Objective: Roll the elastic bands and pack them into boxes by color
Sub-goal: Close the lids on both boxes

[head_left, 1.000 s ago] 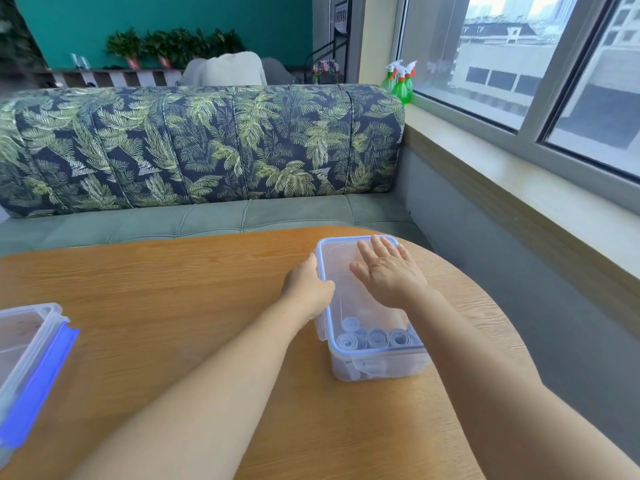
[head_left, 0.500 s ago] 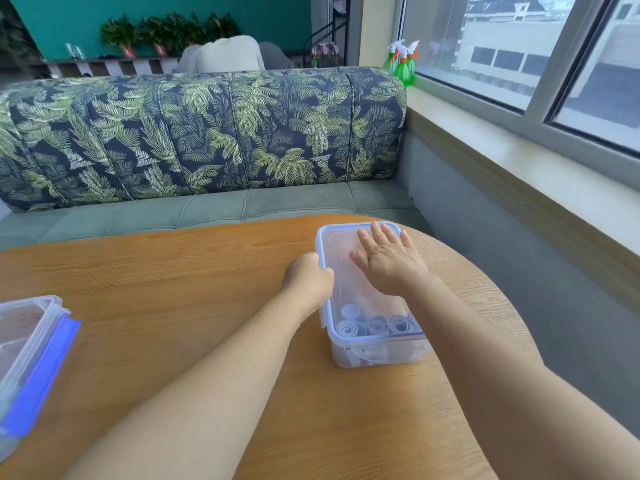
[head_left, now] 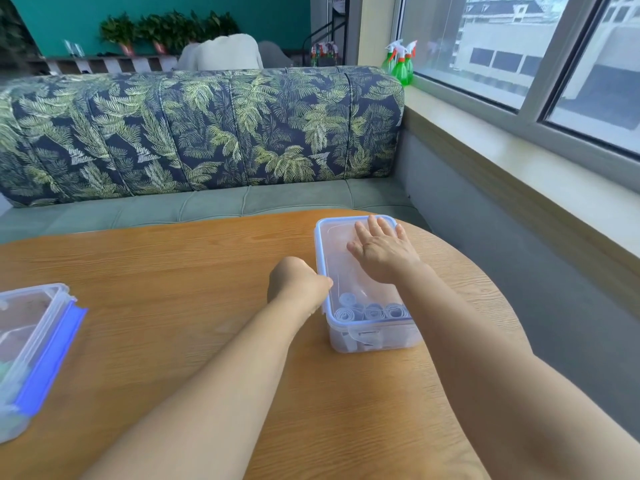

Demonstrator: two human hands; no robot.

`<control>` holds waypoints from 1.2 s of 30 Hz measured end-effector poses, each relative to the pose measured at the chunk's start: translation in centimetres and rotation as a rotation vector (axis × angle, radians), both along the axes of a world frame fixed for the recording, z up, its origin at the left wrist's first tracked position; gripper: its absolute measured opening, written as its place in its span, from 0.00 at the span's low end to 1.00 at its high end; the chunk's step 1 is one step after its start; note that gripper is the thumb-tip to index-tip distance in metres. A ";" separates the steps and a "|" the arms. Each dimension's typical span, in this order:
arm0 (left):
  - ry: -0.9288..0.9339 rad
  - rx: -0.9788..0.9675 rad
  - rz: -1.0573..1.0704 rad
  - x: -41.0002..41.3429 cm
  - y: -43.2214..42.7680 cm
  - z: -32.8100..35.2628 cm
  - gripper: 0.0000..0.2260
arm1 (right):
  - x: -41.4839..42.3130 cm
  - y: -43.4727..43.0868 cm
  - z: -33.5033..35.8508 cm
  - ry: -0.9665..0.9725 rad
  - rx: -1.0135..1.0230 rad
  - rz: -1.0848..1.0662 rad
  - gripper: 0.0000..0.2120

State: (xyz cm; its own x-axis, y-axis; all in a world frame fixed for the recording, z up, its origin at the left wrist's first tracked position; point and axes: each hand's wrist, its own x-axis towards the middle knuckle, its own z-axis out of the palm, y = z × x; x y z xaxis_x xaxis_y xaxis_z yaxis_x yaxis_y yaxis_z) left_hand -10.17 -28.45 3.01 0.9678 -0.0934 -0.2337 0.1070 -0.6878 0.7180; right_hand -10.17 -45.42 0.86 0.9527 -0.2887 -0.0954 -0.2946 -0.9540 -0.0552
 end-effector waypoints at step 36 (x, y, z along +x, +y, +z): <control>-0.171 -0.177 0.023 -3.2 1.7 -2.6 0.15 | -0.1 0.1 -0.3 -0.059 0.034 -0.012 0.28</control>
State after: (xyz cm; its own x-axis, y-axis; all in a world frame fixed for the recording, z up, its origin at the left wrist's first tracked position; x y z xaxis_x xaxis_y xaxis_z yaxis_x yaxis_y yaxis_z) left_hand -13.36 -26.76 0.39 0.9943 -0.0956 -0.0478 -0.0125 -0.5486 0.8360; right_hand -10.32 -45.28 0.56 0.9534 -0.2978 -0.0494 -0.3014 -0.9476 -0.1055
